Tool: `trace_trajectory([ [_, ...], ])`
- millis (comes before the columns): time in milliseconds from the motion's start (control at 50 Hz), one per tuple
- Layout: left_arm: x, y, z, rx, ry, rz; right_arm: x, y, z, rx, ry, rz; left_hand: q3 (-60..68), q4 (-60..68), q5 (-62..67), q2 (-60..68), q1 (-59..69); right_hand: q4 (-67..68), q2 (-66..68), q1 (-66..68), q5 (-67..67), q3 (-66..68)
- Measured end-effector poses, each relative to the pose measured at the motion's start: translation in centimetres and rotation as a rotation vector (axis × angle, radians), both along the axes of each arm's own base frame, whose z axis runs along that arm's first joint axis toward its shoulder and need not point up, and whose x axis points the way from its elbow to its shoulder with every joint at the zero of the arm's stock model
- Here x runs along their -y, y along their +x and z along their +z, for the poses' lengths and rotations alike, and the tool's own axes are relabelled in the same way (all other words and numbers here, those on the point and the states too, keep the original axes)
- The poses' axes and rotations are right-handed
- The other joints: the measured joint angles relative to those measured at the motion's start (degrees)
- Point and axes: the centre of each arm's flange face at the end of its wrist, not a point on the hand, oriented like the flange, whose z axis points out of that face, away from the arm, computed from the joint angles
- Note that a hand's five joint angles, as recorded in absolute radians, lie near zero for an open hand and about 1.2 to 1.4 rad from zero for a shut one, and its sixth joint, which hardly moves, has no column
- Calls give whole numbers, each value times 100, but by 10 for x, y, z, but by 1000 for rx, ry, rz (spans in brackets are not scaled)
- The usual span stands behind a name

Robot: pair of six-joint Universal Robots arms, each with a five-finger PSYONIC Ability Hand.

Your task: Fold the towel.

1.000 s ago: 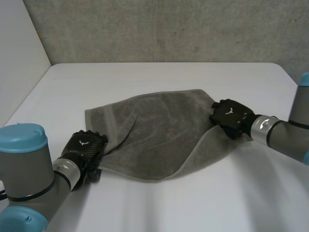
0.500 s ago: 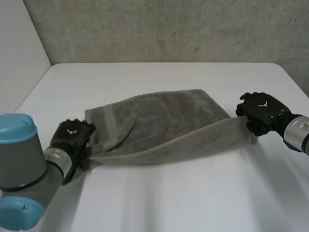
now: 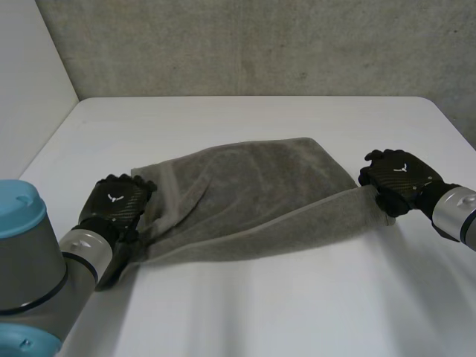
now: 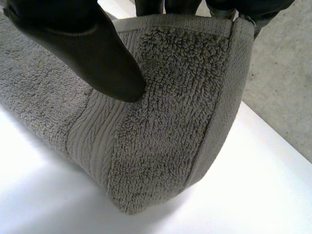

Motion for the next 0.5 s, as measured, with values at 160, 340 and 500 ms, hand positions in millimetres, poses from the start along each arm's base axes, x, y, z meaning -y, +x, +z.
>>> trace_trajectory([
  [160, -9, -11, 12, -36, -85, -63, -2, 0, -3, 0, 7, 0, 0, 0, 0, -1, 0, 0, 1, 20, 0, 0],
  [340, -24, -22, -6, -22, -27, -170, -2, 0, -4, -2, 10, 1, 0, 0, 0, -9, 0, 0, 3, 23, 0, 0],
  [500, -51, -32, -15, 42, 25, -281, -2, 0, -6, -5, 11, 2, 0, 0, 5, -8, 0, 0, 3, 24, 0, 0],
])
